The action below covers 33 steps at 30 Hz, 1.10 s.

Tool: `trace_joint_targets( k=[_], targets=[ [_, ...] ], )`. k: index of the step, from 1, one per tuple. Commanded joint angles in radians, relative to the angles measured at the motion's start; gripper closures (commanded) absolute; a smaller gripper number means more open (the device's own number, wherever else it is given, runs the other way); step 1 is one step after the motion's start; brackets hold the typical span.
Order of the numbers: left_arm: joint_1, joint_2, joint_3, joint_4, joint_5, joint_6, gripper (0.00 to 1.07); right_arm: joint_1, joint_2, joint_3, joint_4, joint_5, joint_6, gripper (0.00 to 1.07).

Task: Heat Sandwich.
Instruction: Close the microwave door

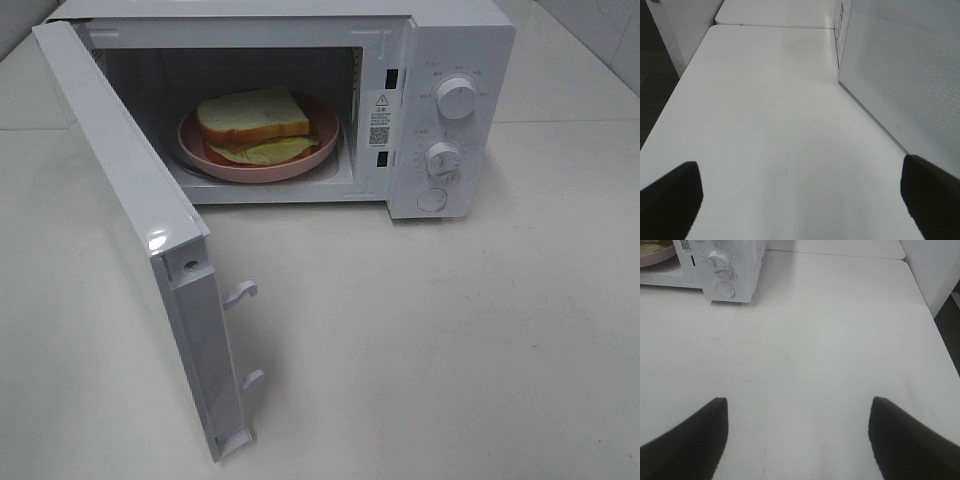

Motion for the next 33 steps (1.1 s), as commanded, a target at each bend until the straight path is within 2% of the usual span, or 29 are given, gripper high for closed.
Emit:
trace_joint_targets(
  k=[1,33],
  targets=[
    [0.002,-0.02,0.001,-0.002,-0.002,0.003,0.05,-0.009,-0.025,0.001,0.002,-0.011,-0.002,0.31],
    [0.002,-0.017,0.001,-0.002,-0.002,0.002,0.05,-0.009,-0.025,0.001,0.001,-0.011,0.0,0.31]
  ],
)
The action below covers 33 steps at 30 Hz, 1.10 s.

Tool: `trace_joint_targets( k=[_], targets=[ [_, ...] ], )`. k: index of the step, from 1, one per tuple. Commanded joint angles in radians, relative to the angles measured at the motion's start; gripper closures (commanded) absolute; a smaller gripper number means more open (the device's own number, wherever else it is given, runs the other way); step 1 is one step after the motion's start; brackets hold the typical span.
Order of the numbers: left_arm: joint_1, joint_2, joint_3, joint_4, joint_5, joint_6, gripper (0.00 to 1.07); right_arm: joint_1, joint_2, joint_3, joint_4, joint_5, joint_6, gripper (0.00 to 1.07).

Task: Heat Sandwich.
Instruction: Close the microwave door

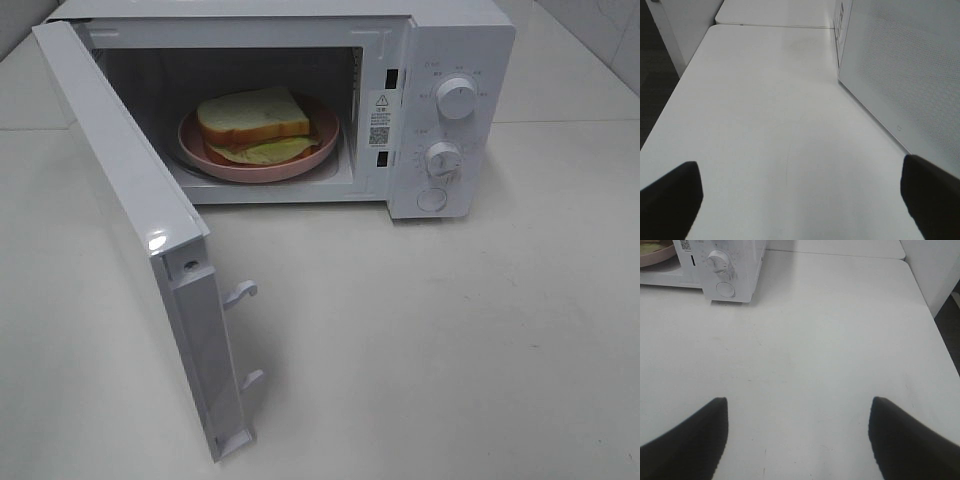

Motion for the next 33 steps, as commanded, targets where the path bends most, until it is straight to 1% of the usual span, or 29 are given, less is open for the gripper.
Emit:
trace_joint_targets(
  k=[1,7,11,12,16,18,19,21,22,23,24,26,27,28,29,31,32,33],
  targets=[
    [0.002,-0.012,0.001,-0.002,-0.002,0.003,0.05,-0.009,-0.025,0.001,0.001,-0.011,0.0,0.31],
    [0.002,0.026,-0.001,-0.005,-0.005,0.002,0.05,-0.009,-0.025,0.001,0.001,-0.011,0.0,0.31],
    [0.002,0.089,-0.022,-0.017,-0.038,0.001,0.05,-0.009,-0.025,0.001,0.001,-0.011,0.0,0.31],
    [0.002,0.128,-0.027,-0.017,-0.064,0.002,0.06,-0.009,-0.025,0.001,0.001,-0.011,0.0,0.31],
    [0.002,0.186,-0.028,-0.02,-0.103,0.003,0.07,-0.009,-0.025,0.001,0.001,-0.011,0.0,0.31],
    [0.002,0.244,-0.028,-0.022,-0.146,0.005,0.15,-0.009,-0.025,0.001,-0.001,-0.011,0.003,0.31],
    [0.002,0.244,-0.028,-0.022,-0.146,0.005,0.15,-0.009,-0.025,0.001,-0.001,-0.011,0.003,0.31],
    [0.002,0.282,-0.028,-0.022,-0.174,0.005,0.23,-0.009,-0.025,0.001,-0.001,-0.011,0.003,0.31],
    [0.002,0.323,-0.028,-0.022,-0.201,0.005,0.36,-0.009,-0.025,0.001,-0.001,-0.011,0.003,0.31],
    [0.002,0.339,-0.028,-0.022,-0.21,0.005,0.42,-0.009,-0.025,0.001,-0.001,-0.011,0.003,0.31],
    [0.002,0.339,-0.028,-0.022,-0.21,0.005,0.42,-0.009,-0.025,0.001,-0.001,-0.011,0.003,0.31],
    [0.002,0.377,-0.028,-0.022,-0.23,0.005,0.55,-0.009,-0.025,0.001,-0.001,-0.011,0.003,0.31],
    [0.002,0.393,-0.027,-0.022,-0.236,0.005,0.6,-0.009,-0.025,0.001,-0.001,-0.011,0.003,0.31],
    [0.002,0.422,-0.021,-0.022,-0.259,0.004,0.68,-0.009,-0.025,0.001,-0.001,-0.011,0.003,0.31],
    [0.002,0.422,-0.021,-0.022,-0.259,0.004,0.68,-0.009,-0.025,0.001,-0.001,-0.011,0.003,0.31],
    [0.002,0.452,-0.011,-0.022,-0.299,0.004,0.76,-0.009,-0.025,0.001,-0.001,-0.011,0.003,0.31],
    [0.002,0.485,0.004,-0.022,-0.348,0.005,0.84,-0.009,-0.025,0.001,-0.001,-0.011,0.003,0.31],
    [0.002,0.502,0.013,-0.022,-0.366,0.005,0.88,-0.009,-0.025,0.001,-0.001,-0.011,0.003,0.31]
  ],
)
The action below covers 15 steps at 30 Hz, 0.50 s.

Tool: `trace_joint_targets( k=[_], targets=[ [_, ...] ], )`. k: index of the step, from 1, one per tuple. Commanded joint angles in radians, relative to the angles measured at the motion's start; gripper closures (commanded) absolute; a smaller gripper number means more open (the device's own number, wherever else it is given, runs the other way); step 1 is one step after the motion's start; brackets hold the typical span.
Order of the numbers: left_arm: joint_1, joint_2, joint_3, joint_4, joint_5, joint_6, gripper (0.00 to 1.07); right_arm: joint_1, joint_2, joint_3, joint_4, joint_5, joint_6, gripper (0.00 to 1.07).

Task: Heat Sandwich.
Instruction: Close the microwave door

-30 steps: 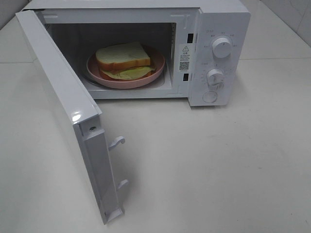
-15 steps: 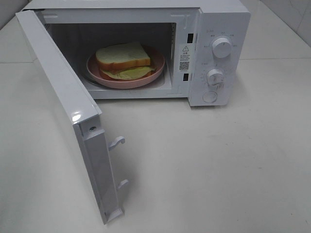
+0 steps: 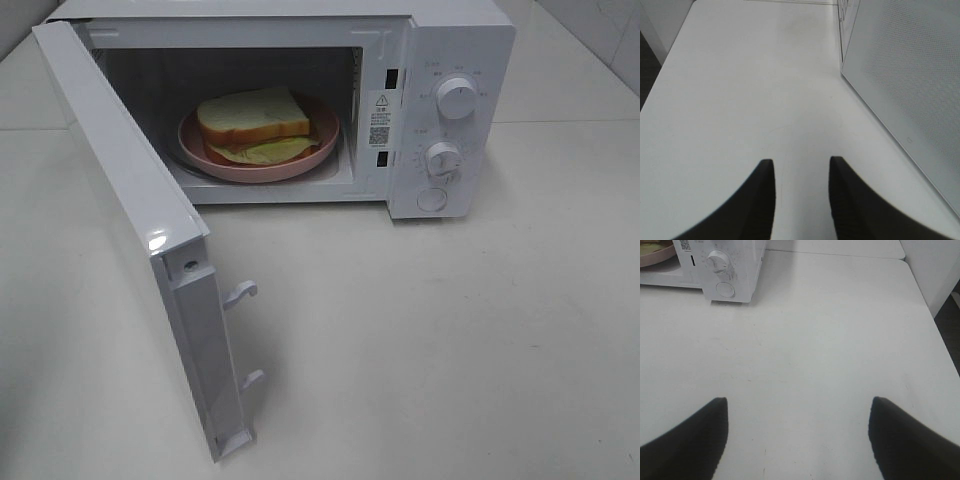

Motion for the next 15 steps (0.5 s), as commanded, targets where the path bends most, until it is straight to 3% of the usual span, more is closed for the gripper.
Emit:
trace_joint_targets(
  k=[1,4,12,15],
  targets=[
    [0.002,0.039,0.02,-0.006,-0.067,0.003,0.88,-0.009,-0.025,0.001,-0.001,-0.01,0.003,0.31],
    [0.002,0.097,0.06,-0.005,-0.198,0.003,1.06,-0.009,-0.025,0.001,-0.001,-0.01,0.003,0.31],
    [0.002,0.189,0.163,-0.005,-0.502,0.004,1.06,-0.009,-0.025,0.001,-0.001,-0.01,0.003,0.31],
    [0.002,0.25,0.209,-0.005,-0.662,0.029,1.06,-0.009,-0.025,0.001,-0.001,-0.01,0.003,0.31]
  ],
)
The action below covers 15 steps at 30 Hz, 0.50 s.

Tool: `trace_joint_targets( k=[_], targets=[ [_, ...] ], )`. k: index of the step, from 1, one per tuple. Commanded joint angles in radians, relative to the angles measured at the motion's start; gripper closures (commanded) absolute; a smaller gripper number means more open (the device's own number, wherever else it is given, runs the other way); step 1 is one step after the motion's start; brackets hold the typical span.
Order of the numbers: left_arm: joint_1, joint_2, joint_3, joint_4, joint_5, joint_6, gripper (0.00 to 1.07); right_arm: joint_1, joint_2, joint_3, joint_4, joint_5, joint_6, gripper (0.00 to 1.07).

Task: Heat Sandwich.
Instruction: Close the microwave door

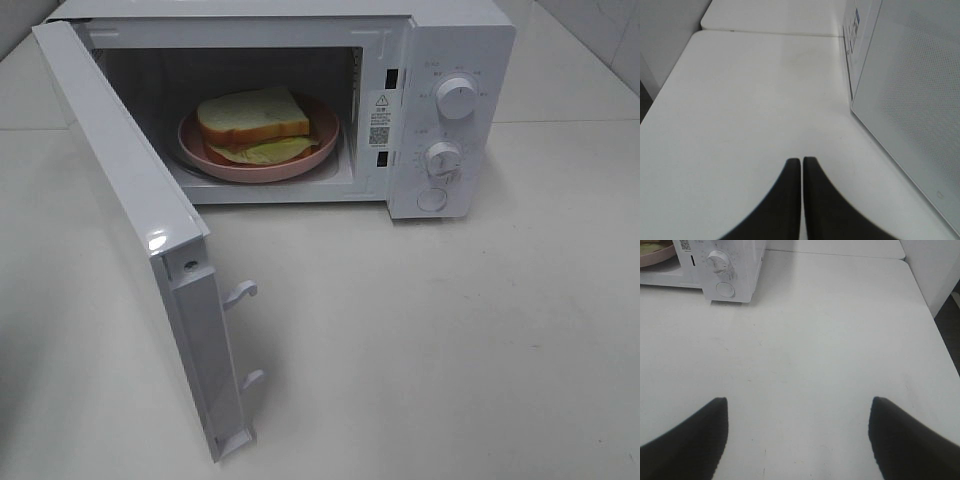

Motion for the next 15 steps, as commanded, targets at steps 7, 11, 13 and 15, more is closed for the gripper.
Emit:
trace_joint_targets(
  k=[7,11,13,15],
  targets=[
    [-0.001,0.148,0.047,-0.005,-0.374,0.013,1.06,-0.009,-0.025,0.001,-0.001,-0.01,0.003,0.31],
    [-0.001,0.255,0.047,-0.002,-0.514,0.013,1.06,-0.009,-0.025,0.001,-0.001,-0.01,0.004,0.31],
    [-0.001,0.345,0.047,0.018,-0.608,0.013,1.06,-0.009,-0.025,0.001,-0.002,-0.01,0.004,0.31],
    [-0.004,0.404,0.047,0.039,-0.669,0.0,1.06,-0.009,-0.025,0.001,-0.002,-0.01,0.004,0.31]
  ],
)
